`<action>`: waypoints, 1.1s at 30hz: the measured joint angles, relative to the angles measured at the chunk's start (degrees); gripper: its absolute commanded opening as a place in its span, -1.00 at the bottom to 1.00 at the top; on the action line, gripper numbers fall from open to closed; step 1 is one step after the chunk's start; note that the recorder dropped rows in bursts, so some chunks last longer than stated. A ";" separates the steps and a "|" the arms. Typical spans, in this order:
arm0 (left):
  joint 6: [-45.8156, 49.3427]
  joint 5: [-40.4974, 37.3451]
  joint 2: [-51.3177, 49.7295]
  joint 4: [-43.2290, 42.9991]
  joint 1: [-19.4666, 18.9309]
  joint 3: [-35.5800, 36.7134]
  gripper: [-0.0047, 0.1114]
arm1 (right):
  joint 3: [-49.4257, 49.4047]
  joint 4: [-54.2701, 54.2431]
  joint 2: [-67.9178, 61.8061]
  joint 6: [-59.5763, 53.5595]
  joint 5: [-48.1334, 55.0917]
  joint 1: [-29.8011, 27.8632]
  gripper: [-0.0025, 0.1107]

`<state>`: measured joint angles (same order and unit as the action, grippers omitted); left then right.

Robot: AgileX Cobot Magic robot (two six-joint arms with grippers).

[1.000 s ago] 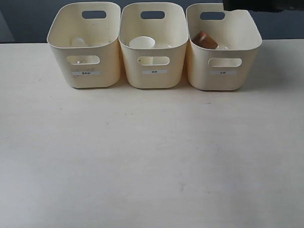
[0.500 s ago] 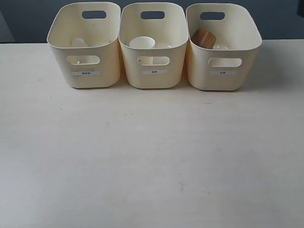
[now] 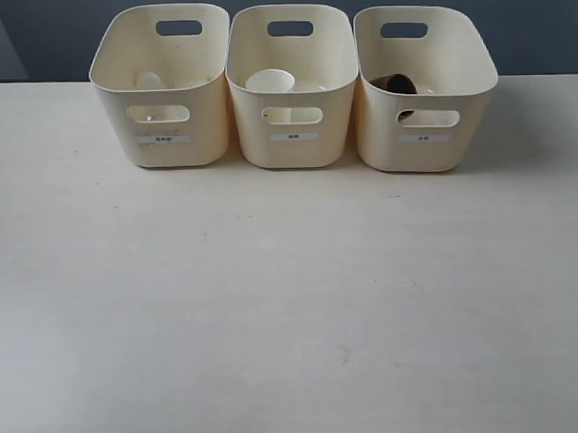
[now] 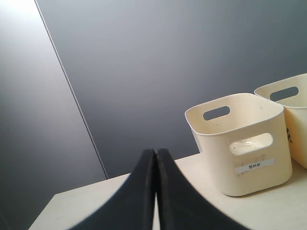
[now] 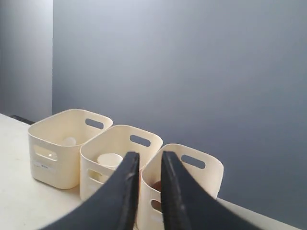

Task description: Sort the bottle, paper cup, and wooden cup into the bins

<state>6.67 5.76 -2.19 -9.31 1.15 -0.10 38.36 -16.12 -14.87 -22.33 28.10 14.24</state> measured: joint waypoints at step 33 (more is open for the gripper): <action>0.00 0.00 0.00 0.00 0.00 0.00 -0.92 | -22.95 -0.67 14.51 4.94 -5.12 -13.08 -0.65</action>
<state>6.67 5.76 -2.19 -9.31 1.15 -0.10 15.40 -16.79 -0.36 -17.38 22.97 1.15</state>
